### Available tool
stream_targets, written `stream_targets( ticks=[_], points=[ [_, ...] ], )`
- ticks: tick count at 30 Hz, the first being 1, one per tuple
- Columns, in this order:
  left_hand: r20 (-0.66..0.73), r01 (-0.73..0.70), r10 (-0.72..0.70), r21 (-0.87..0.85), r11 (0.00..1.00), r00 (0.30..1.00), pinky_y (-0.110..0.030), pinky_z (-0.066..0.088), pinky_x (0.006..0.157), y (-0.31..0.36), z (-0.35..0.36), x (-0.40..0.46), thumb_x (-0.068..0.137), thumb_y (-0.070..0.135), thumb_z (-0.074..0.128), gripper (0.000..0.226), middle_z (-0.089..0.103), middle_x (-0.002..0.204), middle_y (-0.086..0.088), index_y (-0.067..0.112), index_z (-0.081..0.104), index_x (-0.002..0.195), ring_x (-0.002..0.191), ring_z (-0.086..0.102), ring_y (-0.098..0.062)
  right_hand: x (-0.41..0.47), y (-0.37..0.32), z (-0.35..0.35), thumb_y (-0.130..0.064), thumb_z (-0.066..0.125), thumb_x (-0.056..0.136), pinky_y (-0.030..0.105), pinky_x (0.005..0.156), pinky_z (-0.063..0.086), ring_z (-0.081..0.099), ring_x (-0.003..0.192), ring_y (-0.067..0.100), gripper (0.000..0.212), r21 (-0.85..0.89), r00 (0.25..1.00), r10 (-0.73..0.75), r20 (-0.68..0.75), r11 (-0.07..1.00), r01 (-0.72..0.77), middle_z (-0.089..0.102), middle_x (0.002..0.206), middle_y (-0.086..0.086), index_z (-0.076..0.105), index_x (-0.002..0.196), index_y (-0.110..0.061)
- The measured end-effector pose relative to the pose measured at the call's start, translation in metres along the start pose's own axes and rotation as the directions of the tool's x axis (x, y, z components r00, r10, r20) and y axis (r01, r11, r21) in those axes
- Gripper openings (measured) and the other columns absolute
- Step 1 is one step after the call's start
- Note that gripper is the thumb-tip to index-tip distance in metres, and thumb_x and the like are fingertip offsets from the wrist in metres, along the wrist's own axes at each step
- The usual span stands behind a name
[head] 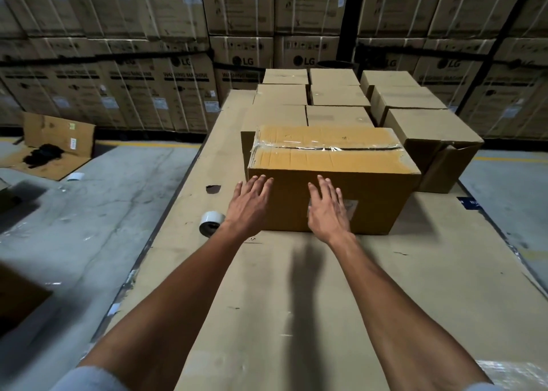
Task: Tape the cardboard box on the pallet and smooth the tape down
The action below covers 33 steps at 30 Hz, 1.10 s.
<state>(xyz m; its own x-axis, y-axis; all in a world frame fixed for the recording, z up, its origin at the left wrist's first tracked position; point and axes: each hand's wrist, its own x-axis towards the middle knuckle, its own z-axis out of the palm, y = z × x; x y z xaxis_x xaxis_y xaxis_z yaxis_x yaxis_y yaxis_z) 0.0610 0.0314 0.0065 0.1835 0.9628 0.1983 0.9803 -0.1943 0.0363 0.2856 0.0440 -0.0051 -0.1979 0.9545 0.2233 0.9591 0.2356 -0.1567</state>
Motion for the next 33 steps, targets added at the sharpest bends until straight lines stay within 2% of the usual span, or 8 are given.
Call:
stream_targets(
  ticks=[6, 12, 15, 21, 27, 30, 33],
  points=[
    [0.03, 0.046, -0.045, -0.023, 0.999, 0.999, -0.051, 0.025, 0.131, -0.043, 0.006, -0.042, 0.104, 0.021, 0.055, 0.077, 0.032, 0.173, -0.008, 0.017, 0.016, 0.17, 0.158, 0.032, -0.03, -0.017, -0.048, 0.018, -0.021, 0.054, 0.105, 0.048, 0.133, 0.017, 0.021, 0.161, 0.028, 0.062, 0.1, 0.997, -0.036, 0.067, 0.995, 0.029, 0.027, 0.172, 0.01, 0.033, 0.163, -0.018],
    [0.134, 0.115, -0.106, -0.06, 0.992, 0.985, -0.047, 0.039, 0.122, -0.109, 0.021, -0.077, 0.103, 0.019, 0.059, 0.074, 0.04, 0.168, -0.008, 0.017, 0.023, 0.167, 0.149, 0.045, -0.031, -0.025, -0.106, 0.043, -0.025, 0.052, 0.105, 0.046, 0.124, 0.035, 0.04, 0.15, 0.029, 0.054, 0.129, 0.981, -0.038, 0.193, 0.992, 0.013, 0.037, 0.166, 0.007, 0.041, 0.157, -0.018],
    [0.217, 0.106, -0.093, -0.046, 0.993, 0.972, -0.047, 0.041, 0.118, -0.143, 0.029, -0.089, 0.101, 0.018, 0.056, 0.071, 0.04, 0.166, -0.009, 0.016, 0.026, 0.165, 0.143, 0.049, -0.032, -0.027, -0.136, 0.057, -0.027, 0.05, 0.106, 0.046, 0.115, 0.043, 0.044, 0.145, 0.029, 0.051, 0.156, 0.963, 0.01, 0.269, 0.986, -0.053, 0.038, 0.164, 0.003, 0.042, 0.156, -0.019],
    [0.291, 0.071, -0.049, -0.067, 0.995, 0.955, -0.046, 0.04, 0.118, -0.191, 0.049, -0.086, 0.099, 0.017, 0.055, 0.073, 0.037, 0.167, -0.008, 0.015, 0.026, 0.165, 0.143, 0.048, -0.031, -0.02, -0.18, 0.101, -0.036, 0.048, 0.108, 0.047, 0.106, 0.048, 0.05, 0.139, 0.03, 0.045, 0.218, 0.9, 0.177, 0.398, 0.935, -0.281, 0.048, 0.151, 0.006, 0.047, 0.149, -0.019],
    [0.334, 0.018, 0.026, -0.13, 0.991, 0.942, -0.046, 0.037, 0.121, -0.216, 0.067, -0.07, 0.101, 0.018, 0.052, 0.076, 0.025, 0.175, -0.009, 0.017, 0.017, 0.169, 0.153, 0.038, -0.032, 0.001, -0.205, 0.14, -0.033, 0.05, 0.108, 0.044, 0.111, 0.045, 0.05, 0.141, 0.032, 0.043, 0.274, 0.857, 0.28, 0.434, 0.865, -0.421, 0.054, 0.151, 0.011, 0.053, 0.146, -0.014],
    [0.356, -0.027, 0.079, -0.148, 0.989, 0.931, -0.046, 0.033, 0.124, -0.22, 0.074, -0.057, 0.1, 0.016, 0.051, 0.079, 0.015, 0.178, -0.009, 0.018, 0.015, 0.17, 0.158, 0.031, -0.032, 0.014, -0.206, 0.159, -0.032, 0.053, 0.107, 0.041, 0.108, 0.046, 0.054, 0.136, 0.037, 0.04, 0.288, 0.825, 0.348, 0.445, 0.817, -0.5, 0.062, 0.144, 0.018, 0.058, 0.14, -0.009],
    [0.355, -0.053, 0.114, -0.178, 0.983, 0.928, -0.046, 0.031, 0.127, -0.225, 0.088, -0.046, 0.104, 0.024, 0.05, 0.076, 0.01, 0.18, -0.009, 0.019, 0.013, 0.17, 0.16, 0.027, -0.032, 0.023, -0.209, 0.173, -0.031, 0.054, 0.108, 0.04, 0.107, 0.045, 0.054, 0.134, 0.04, 0.039, 0.296, 0.789, 0.417, 0.45, 0.764, -0.573, 0.064, 0.14, 0.02, 0.06, 0.138, -0.006]
  ],
)
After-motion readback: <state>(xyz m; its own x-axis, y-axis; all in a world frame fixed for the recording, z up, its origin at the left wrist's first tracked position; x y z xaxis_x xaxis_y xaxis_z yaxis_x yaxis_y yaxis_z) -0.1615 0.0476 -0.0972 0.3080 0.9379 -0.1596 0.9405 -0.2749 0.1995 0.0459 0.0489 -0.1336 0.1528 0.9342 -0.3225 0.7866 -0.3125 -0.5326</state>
